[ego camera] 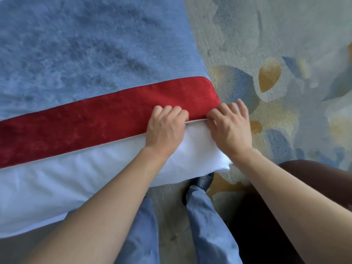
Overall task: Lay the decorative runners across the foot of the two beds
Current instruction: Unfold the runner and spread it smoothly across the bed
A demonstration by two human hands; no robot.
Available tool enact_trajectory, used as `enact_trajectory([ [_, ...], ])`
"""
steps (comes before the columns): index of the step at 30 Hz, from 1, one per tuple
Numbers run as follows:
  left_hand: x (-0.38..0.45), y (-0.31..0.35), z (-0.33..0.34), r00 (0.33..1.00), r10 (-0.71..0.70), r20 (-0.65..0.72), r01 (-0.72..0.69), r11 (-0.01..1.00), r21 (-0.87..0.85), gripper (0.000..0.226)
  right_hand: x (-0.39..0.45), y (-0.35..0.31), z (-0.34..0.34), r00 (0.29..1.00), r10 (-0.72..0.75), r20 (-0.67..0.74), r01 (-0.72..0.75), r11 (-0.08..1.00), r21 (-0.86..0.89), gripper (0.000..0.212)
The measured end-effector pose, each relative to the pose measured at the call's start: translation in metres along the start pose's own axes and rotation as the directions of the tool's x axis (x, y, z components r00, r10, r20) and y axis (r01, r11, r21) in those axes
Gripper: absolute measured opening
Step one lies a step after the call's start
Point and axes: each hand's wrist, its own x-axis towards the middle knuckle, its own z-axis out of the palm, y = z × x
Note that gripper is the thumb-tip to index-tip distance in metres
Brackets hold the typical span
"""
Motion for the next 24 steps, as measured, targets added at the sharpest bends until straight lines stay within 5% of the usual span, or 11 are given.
enact_trajectory([
  [4, 0.009, 0.014, 0.006, 0.999, 0.023, -0.037, -0.025, 0.997, -0.067, 0.011, 0.001, -0.004, -0.007, 0.998, 0.062, 0.006, -0.061, 0.993, -0.105, 0.007],
  [7, -0.016, -0.018, -0.001, 0.996, 0.017, -0.090, -0.024, 0.997, -0.076, 0.012, 0.004, -0.048, -0.005, 1.000, -0.024, -0.016, 0.022, 0.992, -0.122, 0.012],
  [12, -0.104, -0.137, -0.028, 0.991, -0.068, -0.114, 0.063, 0.997, -0.046, 0.011, 0.006, -0.181, 0.012, 0.948, -0.310, -0.069, 0.307, 0.950, -0.054, 0.004],
  [16, -0.169, -0.242, -0.035, 0.976, -0.195, -0.093, 0.197, 0.980, 0.006, 0.016, 0.009, -0.272, 0.028, 0.915, -0.400, -0.047, 0.397, 0.916, -0.058, 0.007],
  [24, -0.197, -0.250, -0.026, 0.960, -0.234, -0.155, 0.209, 0.964, -0.166, 0.017, -0.004, -0.277, 0.019, 0.937, -0.347, -0.026, 0.330, 0.910, -0.249, 0.011],
])
